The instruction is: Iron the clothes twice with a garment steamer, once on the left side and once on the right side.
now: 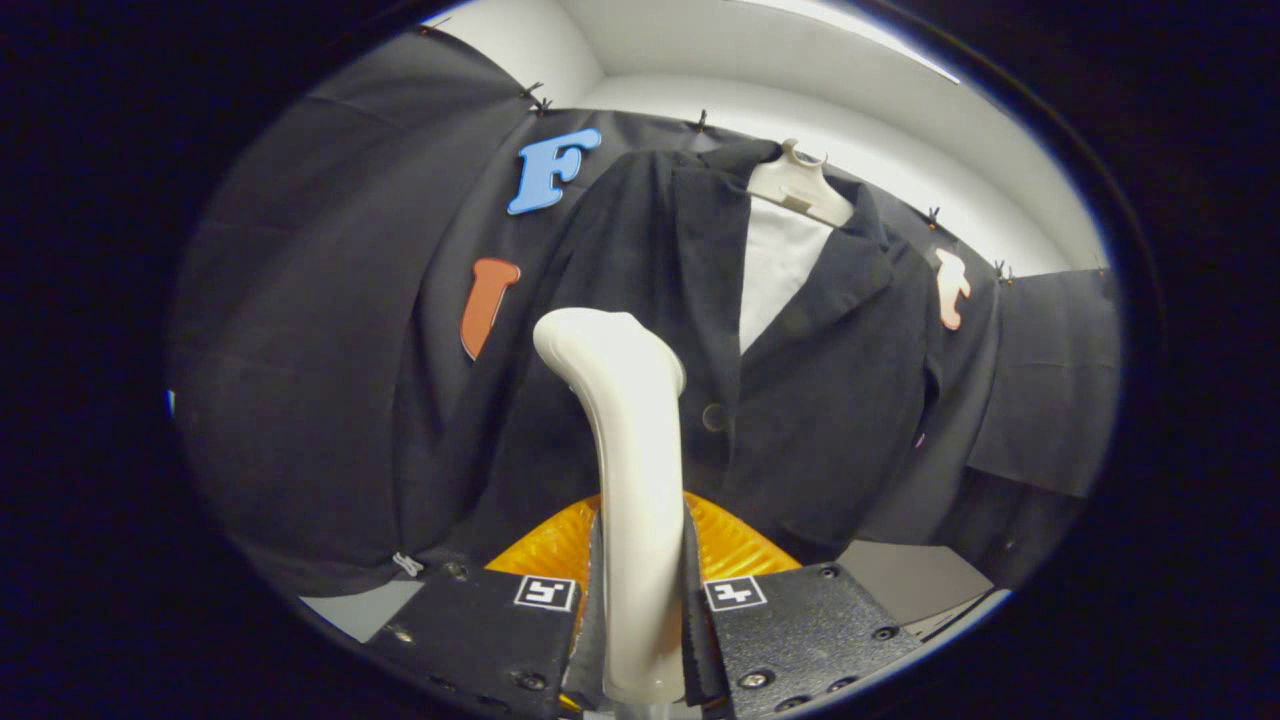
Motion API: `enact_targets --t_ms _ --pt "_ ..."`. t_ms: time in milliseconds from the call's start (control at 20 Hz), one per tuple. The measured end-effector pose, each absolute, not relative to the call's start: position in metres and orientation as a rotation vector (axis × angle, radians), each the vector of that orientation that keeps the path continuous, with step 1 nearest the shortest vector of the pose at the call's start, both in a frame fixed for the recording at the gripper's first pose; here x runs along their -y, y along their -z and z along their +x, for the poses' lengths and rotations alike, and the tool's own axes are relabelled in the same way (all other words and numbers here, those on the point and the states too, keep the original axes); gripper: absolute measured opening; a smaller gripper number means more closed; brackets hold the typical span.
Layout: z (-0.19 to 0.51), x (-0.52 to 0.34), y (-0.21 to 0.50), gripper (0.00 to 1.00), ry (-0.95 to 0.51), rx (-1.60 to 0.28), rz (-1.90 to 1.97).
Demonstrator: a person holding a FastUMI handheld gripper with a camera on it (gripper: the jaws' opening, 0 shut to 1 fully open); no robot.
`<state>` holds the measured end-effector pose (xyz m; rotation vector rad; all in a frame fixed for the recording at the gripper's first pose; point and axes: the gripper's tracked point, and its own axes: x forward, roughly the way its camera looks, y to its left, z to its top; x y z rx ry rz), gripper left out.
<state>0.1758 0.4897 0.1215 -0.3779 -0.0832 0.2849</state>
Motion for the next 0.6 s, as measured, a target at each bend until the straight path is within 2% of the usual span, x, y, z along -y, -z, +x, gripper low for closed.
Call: enact_targets --t_ms 600 --pt "0.171 -0.485 -0.025 0.34 -0.22 -0.097 -0.424"
